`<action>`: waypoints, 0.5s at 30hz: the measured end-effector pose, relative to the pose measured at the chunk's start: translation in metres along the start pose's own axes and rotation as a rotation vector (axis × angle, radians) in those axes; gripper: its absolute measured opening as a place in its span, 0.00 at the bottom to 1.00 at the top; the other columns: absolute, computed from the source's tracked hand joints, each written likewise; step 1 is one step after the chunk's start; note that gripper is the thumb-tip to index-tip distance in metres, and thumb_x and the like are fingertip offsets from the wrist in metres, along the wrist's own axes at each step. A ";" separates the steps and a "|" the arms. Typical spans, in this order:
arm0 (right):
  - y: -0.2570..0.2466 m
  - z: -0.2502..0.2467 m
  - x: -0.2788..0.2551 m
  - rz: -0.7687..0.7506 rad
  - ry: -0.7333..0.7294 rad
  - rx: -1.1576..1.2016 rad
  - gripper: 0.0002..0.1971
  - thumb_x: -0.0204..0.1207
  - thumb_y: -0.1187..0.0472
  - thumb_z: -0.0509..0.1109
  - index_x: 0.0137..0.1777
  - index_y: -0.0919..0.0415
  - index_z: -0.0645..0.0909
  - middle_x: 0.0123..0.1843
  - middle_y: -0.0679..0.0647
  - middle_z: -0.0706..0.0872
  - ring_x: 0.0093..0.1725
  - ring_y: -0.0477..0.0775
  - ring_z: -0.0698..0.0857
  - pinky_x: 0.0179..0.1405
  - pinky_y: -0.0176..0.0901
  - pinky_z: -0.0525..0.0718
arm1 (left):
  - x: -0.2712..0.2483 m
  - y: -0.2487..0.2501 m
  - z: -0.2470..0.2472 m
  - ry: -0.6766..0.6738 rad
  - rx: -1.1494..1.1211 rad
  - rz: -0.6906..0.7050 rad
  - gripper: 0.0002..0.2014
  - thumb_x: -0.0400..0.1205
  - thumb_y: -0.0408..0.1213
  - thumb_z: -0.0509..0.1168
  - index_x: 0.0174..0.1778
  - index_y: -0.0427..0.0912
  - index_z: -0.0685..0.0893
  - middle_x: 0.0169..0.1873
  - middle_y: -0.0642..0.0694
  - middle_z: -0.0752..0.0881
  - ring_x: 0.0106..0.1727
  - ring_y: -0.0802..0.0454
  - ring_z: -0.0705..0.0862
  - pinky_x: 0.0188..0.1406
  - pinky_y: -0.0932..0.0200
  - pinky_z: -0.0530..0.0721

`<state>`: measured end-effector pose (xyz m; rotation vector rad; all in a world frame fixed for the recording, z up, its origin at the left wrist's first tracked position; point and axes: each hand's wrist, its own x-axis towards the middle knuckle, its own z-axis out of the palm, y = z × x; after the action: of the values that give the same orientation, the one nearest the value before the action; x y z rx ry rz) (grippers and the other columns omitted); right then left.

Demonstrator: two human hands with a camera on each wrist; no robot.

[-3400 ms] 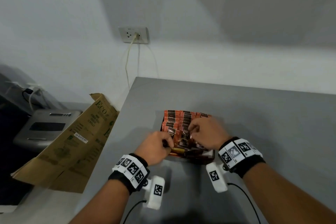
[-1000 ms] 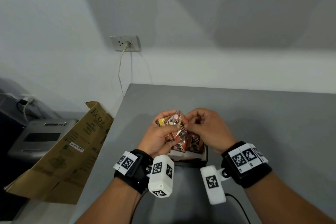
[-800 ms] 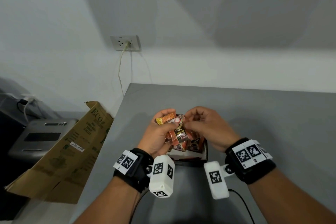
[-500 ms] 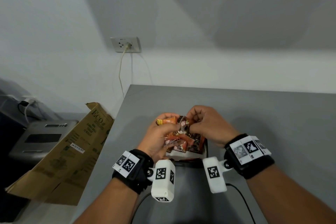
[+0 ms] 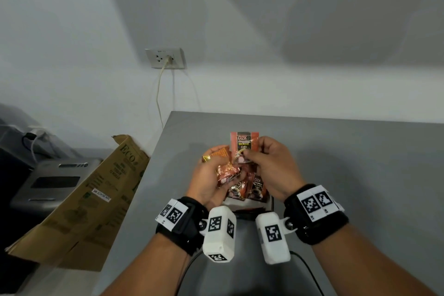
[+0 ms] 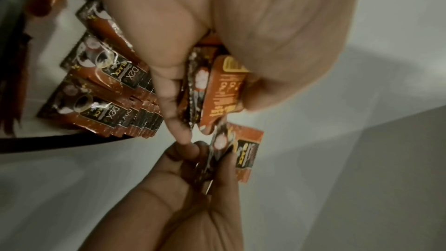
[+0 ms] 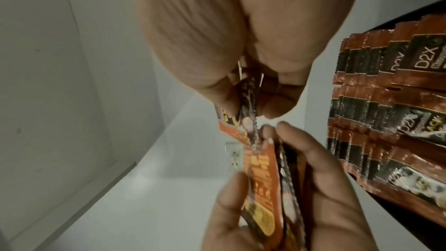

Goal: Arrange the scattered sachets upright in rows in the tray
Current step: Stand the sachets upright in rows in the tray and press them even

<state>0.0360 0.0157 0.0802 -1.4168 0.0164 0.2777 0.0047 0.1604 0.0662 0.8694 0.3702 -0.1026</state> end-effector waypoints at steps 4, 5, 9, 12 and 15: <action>-0.007 -0.013 0.003 0.139 -0.067 0.029 0.13 0.79 0.78 0.63 0.59 0.63 0.77 0.55 0.70 0.87 0.46 0.64 0.87 0.35 0.47 0.82 | 0.000 0.004 -0.005 0.019 0.033 -0.021 0.13 0.83 0.24 0.58 0.60 0.37 0.82 0.47 0.32 0.88 0.43 0.38 0.90 0.38 0.43 0.91; -0.008 -0.014 0.003 0.159 -0.075 0.007 0.15 0.78 0.79 0.62 0.59 0.63 0.76 0.53 0.69 0.86 0.44 0.62 0.85 0.33 0.47 0.82 | 0.000 0.004 -0.005 0.024 0.074 0.000 0.13 0.83 0.22 0.60 0.61 0.36 0.81 0.48 0.31 0.88 0.42 0.37 0.91 0.37 0.43 0.91; -0.007 -0.005 -0.001 0.200 -0.127 -0.039 0.11 0.80 0.73 0.64 0.59 0.63 0.81 0.46 0.60 0.89 0.37 0.52 0.87 0.30 0.42 0.82 | 0.001 -0.002 -0.001 0.013 0.187 0.103 0.16 0.77 0.15 0.67 0.58 0.33 0.82 0.46 0.31 0.87 0.41 0.36 0.88 0.44 0.41 0.89; -0.006 0.000 -0.003 0.193 -0.145 -0.046 0.09 0.83 0.72 0.64 0.56 0.63 0.84 0.43 0.56 0.91 0.35 0.47 0.89 0.29 0.38 0.83 | 0.002 -0.004 -0.001 0.015 0.224 0.131 0.17 0.76 0.14 0.67 0.57 0.34 0.83 0.44 0.32 0.88 0.41 0.38 0.87 0.45 0.43 0.87; -0.009 -0.003 0.000 0.165 -0.134 -0.004 0.10 0.83 0.74 0.63 0.54 0.63 0.84 0.43 0.58 0.91 0.35 0.50 0.88 0.30 0.41 0.83 | 0.002 -0.002 -0.005 -0.010 0.185 0.089 0.13 0.80 0.20 0.67 0.58 0.36 0.82 0.43 0.34 0.88 0.37 0.40 0.88 0.33 0.52 0.88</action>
<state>0.0383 0.0116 0.0885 -1.4003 0.0229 0.5084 0.0043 0.1634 0.0612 1.0666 0.3156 -0.0595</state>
